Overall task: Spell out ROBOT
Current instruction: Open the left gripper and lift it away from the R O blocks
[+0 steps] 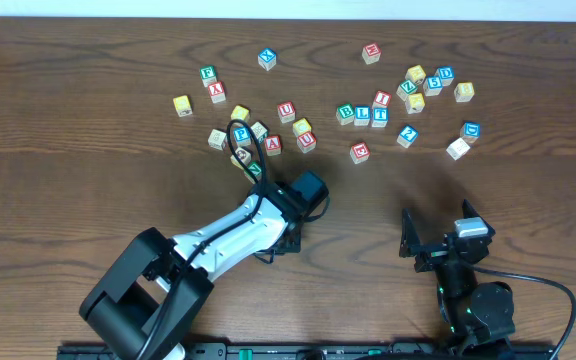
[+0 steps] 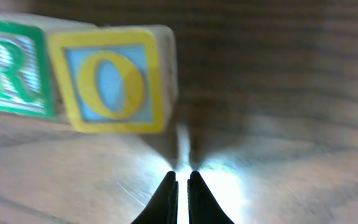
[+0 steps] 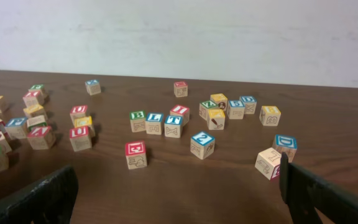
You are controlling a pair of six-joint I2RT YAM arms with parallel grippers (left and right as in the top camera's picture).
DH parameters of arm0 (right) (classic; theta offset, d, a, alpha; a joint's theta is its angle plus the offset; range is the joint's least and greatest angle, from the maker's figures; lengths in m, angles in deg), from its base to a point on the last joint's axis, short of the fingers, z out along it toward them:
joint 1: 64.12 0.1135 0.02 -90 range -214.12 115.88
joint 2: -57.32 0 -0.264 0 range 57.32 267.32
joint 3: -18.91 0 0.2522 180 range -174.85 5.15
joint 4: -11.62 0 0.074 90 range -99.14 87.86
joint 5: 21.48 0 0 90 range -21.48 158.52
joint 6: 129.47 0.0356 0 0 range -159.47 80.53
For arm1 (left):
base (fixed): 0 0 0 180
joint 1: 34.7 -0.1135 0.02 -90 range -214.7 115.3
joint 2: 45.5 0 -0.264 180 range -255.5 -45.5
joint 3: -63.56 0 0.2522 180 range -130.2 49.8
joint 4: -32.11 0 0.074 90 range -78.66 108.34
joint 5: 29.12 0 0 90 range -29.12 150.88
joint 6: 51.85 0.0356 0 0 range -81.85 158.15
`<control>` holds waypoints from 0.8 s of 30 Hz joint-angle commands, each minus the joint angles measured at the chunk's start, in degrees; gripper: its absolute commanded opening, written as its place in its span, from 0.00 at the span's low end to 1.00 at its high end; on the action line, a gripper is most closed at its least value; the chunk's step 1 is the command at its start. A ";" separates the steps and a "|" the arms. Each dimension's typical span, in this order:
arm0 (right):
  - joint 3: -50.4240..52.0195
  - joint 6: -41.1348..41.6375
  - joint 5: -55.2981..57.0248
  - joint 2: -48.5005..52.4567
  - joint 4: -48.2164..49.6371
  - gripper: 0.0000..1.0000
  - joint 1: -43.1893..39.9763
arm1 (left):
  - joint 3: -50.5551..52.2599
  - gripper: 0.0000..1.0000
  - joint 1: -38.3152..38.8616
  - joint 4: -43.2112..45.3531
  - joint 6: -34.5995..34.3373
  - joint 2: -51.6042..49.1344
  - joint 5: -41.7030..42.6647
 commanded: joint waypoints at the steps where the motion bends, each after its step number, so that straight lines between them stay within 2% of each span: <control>1: 0.04 -0.44 -0.33 0.02 -0.24 0.99 -0.57 | -0.50 0.08 0.09 -0.33 -0.07 4.04 2.84; 7: 0.04 -0.44 -0.33 0.02 -0.24 0.99 -0.57 | -0.98 0.08 0.07 1.20 2.84 13.46 2.34; 12: 0.04 -0.44 -0.33 0.02 -0.24 0.99 -0.57 | -1.03 0.08 0.07 2.14 3.56 21.75 -1.88; 18: 0.04 -0.44 -0.33 0.02 -0.24 0.99 -0.57 | -1.03 0.08 -0.44 2.01 3.61 26.40 -5.44; 24: 0.04 -0.44 -0.31 0.02 -0.22 0.99 -0.57 | -1.03 0.09 -5.03 1.33 3.61 28.04 -5.40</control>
